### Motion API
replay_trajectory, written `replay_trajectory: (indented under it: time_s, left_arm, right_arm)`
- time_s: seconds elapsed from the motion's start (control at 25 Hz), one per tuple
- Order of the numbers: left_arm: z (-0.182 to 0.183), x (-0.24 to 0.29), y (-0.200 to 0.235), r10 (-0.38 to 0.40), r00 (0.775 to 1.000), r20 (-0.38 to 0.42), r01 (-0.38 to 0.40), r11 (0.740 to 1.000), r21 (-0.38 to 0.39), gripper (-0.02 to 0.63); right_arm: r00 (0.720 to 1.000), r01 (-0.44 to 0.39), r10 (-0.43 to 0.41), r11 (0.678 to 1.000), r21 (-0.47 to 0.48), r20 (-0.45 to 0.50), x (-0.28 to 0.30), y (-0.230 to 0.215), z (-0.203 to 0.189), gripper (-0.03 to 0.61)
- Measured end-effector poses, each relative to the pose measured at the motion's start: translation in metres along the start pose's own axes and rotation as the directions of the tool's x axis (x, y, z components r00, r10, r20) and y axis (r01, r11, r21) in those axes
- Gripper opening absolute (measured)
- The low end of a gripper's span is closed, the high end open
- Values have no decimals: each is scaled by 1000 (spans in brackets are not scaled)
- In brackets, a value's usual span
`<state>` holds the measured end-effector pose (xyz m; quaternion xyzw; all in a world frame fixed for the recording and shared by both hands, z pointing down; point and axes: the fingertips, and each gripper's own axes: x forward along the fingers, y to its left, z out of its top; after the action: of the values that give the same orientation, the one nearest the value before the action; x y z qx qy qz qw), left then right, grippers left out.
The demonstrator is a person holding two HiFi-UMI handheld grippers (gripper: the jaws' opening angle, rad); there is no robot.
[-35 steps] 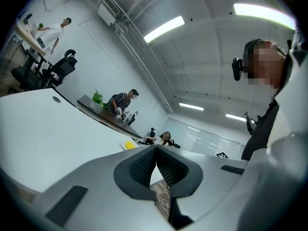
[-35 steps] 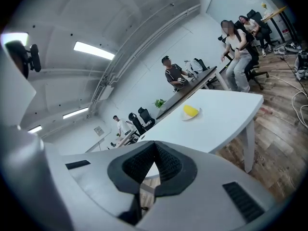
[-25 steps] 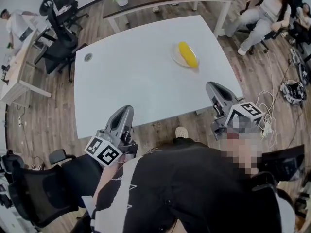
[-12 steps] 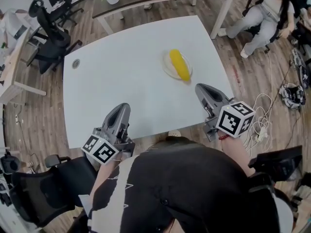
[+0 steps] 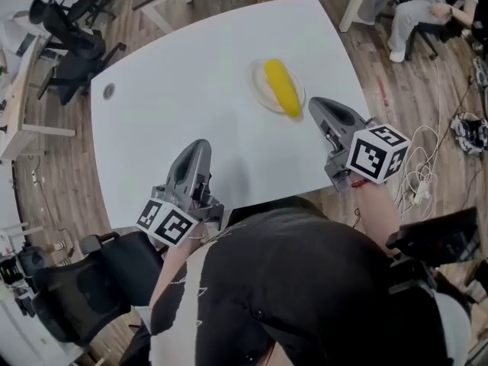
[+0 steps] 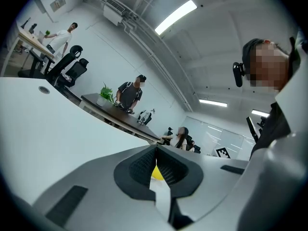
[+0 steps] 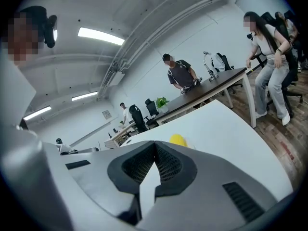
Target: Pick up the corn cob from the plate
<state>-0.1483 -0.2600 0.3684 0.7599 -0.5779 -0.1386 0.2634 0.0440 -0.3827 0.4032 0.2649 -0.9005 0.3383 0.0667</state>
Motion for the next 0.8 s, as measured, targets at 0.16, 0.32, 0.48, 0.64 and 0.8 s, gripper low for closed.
replay_trajectory:
  time_s: [0.16, 0.32, 0.48, 0.64, 0.8]
  left_arm:
    - [-10, 4, -3, -21, 999, -33, 21, 1000, -7, 15]
    - [-22, 3, 4, 1, 995, -102, 8, 996, 83, 15]
    - [-20, 2, 25, 56, 993, -105, -48, 995, 84, 15]
    - [-13, 5, 42, 31, 992, -125, -25, 998, 53, 15]
    - [-21, 11, 48, 27, 986, -166, -17, 998, 64, 15]
  right_arm:
    - [1000, 4, -4, 1000, 2, -23, 15, -13, -1, 14]
    - [999, 5, -5, 1000, 15, -33, 30, -17, -7, 14]
    - [998, 0, -1, 1000, -13, -58, 49, -12, -10, 14]
    - [996, 16, -19, 999, -33, -88, 74, -7, -8, 14]
    - [994, 34, -38, 999, -42, -101, 78, -9, -10, 14]
